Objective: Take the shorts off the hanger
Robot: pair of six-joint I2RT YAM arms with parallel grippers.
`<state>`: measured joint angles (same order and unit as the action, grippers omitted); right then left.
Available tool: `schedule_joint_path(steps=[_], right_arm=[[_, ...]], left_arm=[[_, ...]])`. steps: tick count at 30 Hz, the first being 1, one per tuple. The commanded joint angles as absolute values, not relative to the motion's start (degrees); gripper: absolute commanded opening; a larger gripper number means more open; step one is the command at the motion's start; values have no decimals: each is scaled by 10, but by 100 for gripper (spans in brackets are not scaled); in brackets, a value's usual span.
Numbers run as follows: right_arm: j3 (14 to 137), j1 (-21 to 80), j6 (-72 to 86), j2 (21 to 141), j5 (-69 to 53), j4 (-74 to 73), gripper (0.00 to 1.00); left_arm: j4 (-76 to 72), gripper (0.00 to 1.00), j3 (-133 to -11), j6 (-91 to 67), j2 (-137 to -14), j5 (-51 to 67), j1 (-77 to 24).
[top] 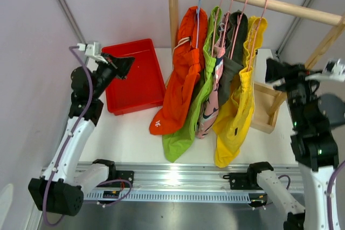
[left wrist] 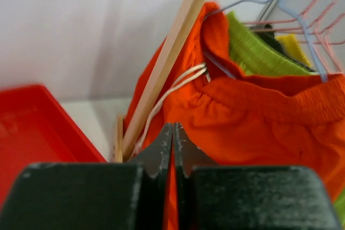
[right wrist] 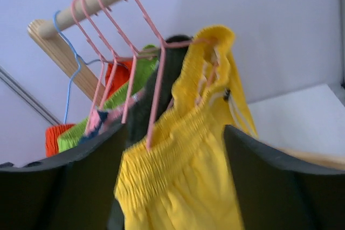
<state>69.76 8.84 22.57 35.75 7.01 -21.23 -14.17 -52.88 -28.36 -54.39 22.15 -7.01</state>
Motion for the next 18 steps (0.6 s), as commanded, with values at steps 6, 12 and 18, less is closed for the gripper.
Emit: schedule_joint_path(steps=[6, 12, 18], right_arm=[[1007, 90, 177, 646, 6, -256, 36], [1054, 90, 206, 713, -18, -265, 62], [1003, 94, 236, 720, -4, -258, 61]], left_arm=[[201, 99, -740, -198, -565, 137, -79], [251, 99, -709, -155, -513, 62, -79], [210, 99, -639, -179, -461, 81, -80]])
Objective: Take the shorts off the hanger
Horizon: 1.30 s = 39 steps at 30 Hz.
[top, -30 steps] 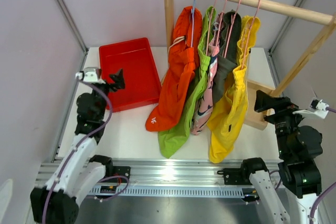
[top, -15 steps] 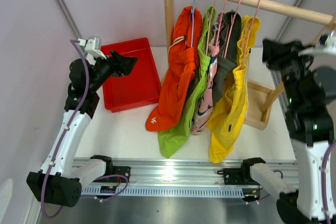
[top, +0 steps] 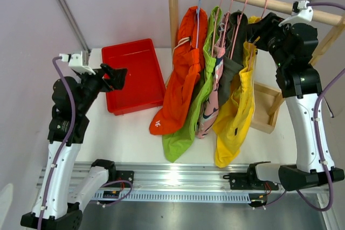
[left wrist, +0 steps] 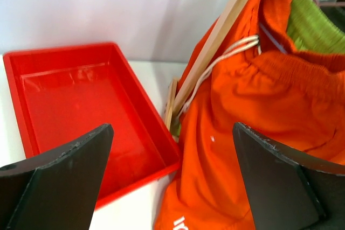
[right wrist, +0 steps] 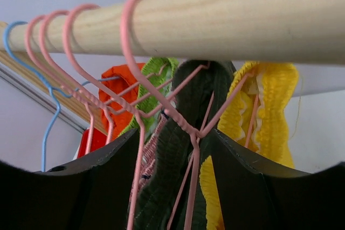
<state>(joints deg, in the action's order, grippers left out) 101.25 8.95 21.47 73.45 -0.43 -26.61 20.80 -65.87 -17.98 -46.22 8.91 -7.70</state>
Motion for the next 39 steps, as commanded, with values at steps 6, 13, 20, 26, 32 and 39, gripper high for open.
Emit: schedule_joint_path(steps=[6, 13, 20, 26, 32, 39], right_arm=[[974, 113, 254, 729, 25, -266, 52], [958, 149, 244, 730, 70, -277, 10], [980, 166, 224, 713, 100, -269, 0], [1088, 174, 214, 721, 108, -294, 0], [1167, 185, 211, 724, 152, -344, 0], [1112, 200, 235, 674, 241, -359, 0]], left_arm=[[198, 99, -611, -182, -454, 83, -82], [183, 99, -585, -186, -445, 85, -88], [177, 99, -605, -173, -451, 111, -135], [238, 99, -761, -119, -533, 56, -277], [270, 99, -897, -72, -621, -38, -483], [223, 99, -952, -63, -728, -36, -666]])
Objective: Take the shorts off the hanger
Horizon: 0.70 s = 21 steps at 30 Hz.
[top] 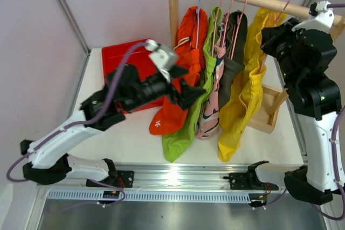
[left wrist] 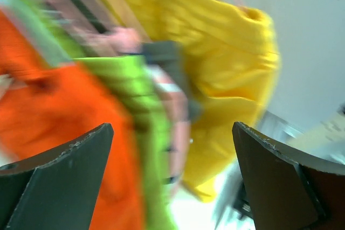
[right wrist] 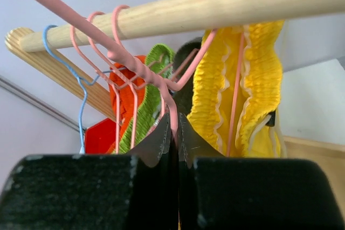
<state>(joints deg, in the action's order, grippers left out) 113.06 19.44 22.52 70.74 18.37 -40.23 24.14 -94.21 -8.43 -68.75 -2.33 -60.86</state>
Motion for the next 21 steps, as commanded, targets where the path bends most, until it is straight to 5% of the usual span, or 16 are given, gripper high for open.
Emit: schedule_joint_path(steps=[1, 21], right_arm=[[1104, 201, 236, 671, 243, -359, 0], [1065, 205, 245, 638, 213, -359, 0]], left_arm=[[208, 99, -951, -68, -737, -30, -691], [58, 99, -994, -140, -950, 1, -750]])
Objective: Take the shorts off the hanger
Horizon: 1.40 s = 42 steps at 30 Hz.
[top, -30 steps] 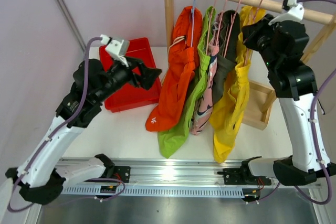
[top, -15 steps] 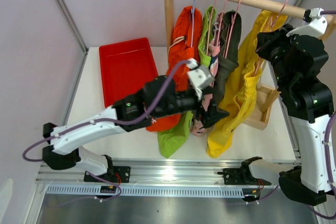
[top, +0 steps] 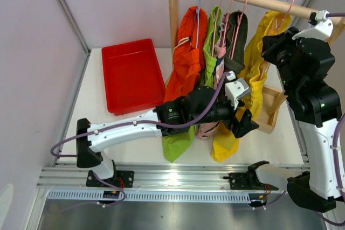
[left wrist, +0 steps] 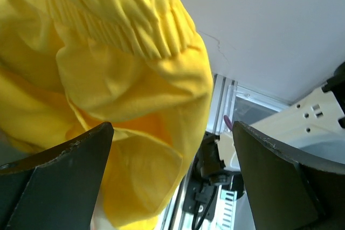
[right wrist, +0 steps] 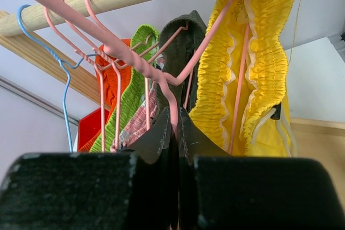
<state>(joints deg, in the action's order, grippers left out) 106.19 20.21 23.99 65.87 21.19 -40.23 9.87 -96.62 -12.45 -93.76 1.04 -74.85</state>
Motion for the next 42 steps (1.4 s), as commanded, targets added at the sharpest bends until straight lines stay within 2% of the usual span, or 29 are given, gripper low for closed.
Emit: schedule_joint_path(steps=[1, 2, 3, 5, 6, 7, 11, 19, 24, 28, 35, 40, 42], right_arm=[[1064, 206, 245, 636, 213, -358, 0], [1063, 206, 245, 632, 213, -359, 0], [1060, 205, 245, 630, 213, -358, 0], [1057, 206, 245, 626, 214, -359, 0], [1056, 205, 243, 624, 217, -358, 0], [1056, 205, 243, 623, 221, -359, 0], [1056, 203, 235, 621, 234, -358, 0], [1063, 202, 220, 621, 258, -352, 0], [1064, 201, 229, 617, 259, -371, 0], [1060, 201, 260, 595, 256, -434, 0], [1012, 201, 373, 510, 171, -561, 0], [1040, 200, 417, 503, 98, -664, 0], [1056, 201, 411, 508, 96, -675, 0]], left_arm=[[49, 97, -994, -139, -954, -32, -750], [47, 92, -995, -139, -964, -45, -750], [47, 68, -998, -139, -969, -56, -751], [61, 34, -1018, -140, -984, -76, -750], [68, 6, -1026, -142, -988, -76, -751], [72, 0, -1026, -144, -988, -76, -751], [76, 0, -984, -133, -952, -97, -774], [51, 0, -712, -143, -814, -225, -930], [37, 0, -666, -186, -803, -264, -966], [51, 0, -741, -148, -845, -289, -955], [139, 0, -990, -98, -975, -256, -852], [218, 0, -1207, -102, -1090, -214, -784], [242, 0, -1233, -95, -1101, -215, -779]])
